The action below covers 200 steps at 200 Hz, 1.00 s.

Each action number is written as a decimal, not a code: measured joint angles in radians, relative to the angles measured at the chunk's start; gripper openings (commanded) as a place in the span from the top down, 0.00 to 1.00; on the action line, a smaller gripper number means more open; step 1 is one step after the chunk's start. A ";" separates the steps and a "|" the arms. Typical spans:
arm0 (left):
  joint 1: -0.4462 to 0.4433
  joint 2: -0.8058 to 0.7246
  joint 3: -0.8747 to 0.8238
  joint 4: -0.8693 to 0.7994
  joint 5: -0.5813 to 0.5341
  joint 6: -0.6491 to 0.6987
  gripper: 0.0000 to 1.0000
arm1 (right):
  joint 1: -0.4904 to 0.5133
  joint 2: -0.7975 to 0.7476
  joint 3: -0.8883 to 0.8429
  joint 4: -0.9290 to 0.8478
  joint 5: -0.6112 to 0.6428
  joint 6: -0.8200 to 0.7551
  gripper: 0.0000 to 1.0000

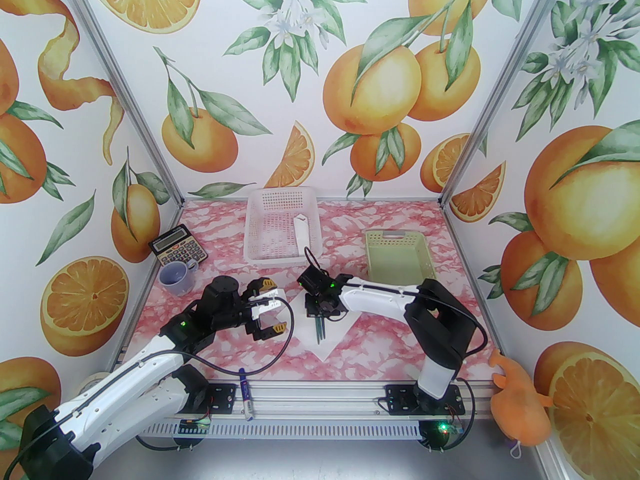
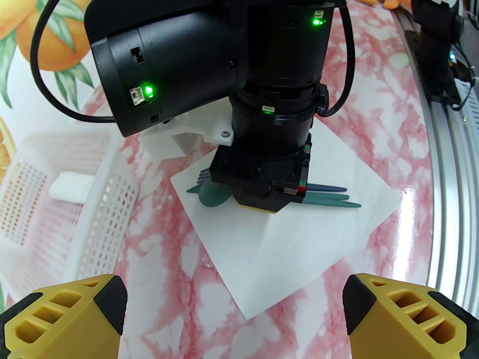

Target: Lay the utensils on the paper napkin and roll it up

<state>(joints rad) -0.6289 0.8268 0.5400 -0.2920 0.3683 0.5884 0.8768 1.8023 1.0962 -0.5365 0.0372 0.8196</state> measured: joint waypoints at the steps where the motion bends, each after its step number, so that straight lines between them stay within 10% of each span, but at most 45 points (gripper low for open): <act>1: 0.000 0.000 0.000 0.000 0.000 0.000 0.00 | 0.000 0.002 0.001 0.000 0.000 0.000 0.86; 200: 0.000 0.000 0.000 0.000 0.007 0.014 0.00 | 0.000 0.038 0.037 -0.002 0.035 -0.001 0.84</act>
<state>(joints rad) -0.6289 0.8272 0.5400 -0.2924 0.3752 0.6022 0.8768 1.8400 1.1336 -0.5381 0.0723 0.8185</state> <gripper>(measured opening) 0.999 0.158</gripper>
